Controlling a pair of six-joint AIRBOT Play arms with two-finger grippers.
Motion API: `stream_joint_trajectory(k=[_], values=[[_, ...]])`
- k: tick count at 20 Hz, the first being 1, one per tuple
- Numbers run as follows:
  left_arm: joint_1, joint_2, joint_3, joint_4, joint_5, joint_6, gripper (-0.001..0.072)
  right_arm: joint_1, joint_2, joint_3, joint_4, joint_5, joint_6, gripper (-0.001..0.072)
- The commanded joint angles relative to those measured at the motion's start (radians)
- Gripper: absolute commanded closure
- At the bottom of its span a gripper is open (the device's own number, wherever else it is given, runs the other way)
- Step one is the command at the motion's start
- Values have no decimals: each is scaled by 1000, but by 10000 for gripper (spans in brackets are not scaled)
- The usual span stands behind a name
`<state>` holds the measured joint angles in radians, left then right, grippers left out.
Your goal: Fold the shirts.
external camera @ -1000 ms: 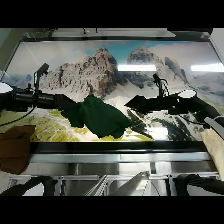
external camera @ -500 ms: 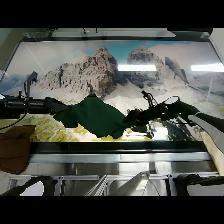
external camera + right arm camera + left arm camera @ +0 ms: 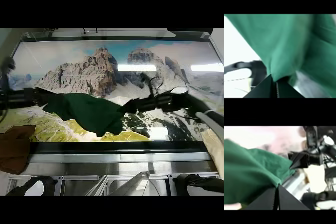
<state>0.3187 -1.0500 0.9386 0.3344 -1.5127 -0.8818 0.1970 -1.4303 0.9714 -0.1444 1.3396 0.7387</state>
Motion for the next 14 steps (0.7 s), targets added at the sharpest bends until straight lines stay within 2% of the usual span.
stream_joint_trajectory(k=[1,3,4,6,8,9,11,14], values=[[-27,225,125,-287,-93,-55,697,-26,329,106,33,72,28,679],[-72,375,220,-393,59,-55,694,-27,549,177,28,10,23,678],[-95,444,270,-359,187,-73,689,-27,665,216,-14,-64,16,675],[-137,547,350,-246,418,-180,687,-27,825,274,-190,-234,38,677],[-170,583,401,-143,517,-203,687,-27,905,291,-319,-373,78,677],[-180,566,409,-96,520,-241,687,-27,899,291,-335,-394,78,677],[-204,474,408,-11,447,-320,687,-24,792,291,-334,-376,85,677],[-282,240,363,66,298,-331,688,-25,498,291,-335,-317,130,677]])
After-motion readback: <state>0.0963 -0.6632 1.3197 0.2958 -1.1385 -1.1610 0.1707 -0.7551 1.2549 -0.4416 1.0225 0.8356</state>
